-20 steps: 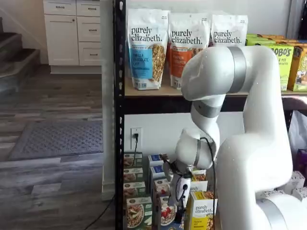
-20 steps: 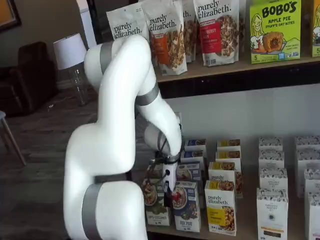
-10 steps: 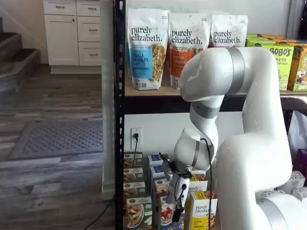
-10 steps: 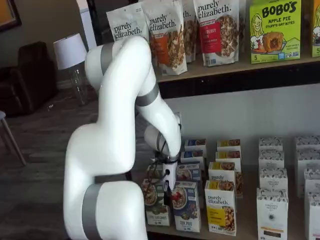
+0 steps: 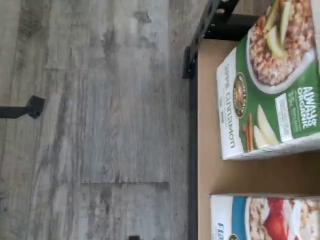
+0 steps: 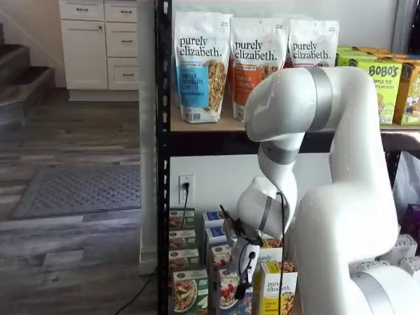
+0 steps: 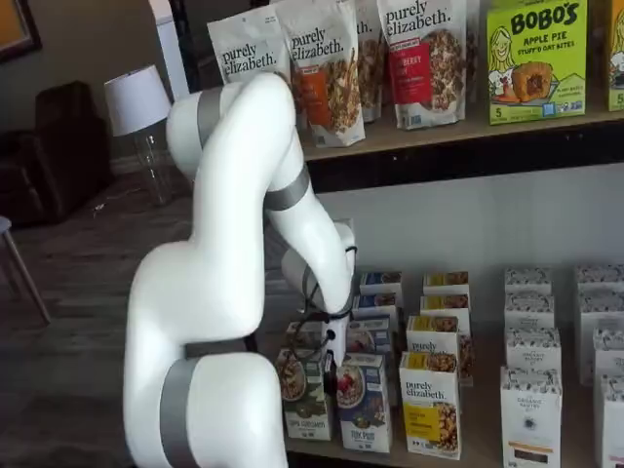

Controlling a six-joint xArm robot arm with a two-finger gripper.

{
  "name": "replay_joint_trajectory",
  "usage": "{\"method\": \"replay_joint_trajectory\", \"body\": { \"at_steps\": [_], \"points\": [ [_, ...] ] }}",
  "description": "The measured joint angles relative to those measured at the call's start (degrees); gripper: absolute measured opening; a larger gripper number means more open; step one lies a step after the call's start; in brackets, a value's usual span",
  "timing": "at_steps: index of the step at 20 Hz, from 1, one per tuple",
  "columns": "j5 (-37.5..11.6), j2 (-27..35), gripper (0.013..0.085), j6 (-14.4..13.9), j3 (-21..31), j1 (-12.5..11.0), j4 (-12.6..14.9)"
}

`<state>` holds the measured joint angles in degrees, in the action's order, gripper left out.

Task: Pick up the blue and white box that is on the bottom shelf, the second box from the left

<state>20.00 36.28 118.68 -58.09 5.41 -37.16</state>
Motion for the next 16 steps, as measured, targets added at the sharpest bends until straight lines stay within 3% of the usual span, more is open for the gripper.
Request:
{"method": "replay_joint_trajectory", "body": {
  "at_steps": [8, 16],
  "points": [
    [1.7, 2.1, 0.085, 4.3, -3.9, -1.4, -3.9],
    [2.2, 5.2, 0.085, 3.4, -8.4, -2.4, -2.2]
  ]
}}
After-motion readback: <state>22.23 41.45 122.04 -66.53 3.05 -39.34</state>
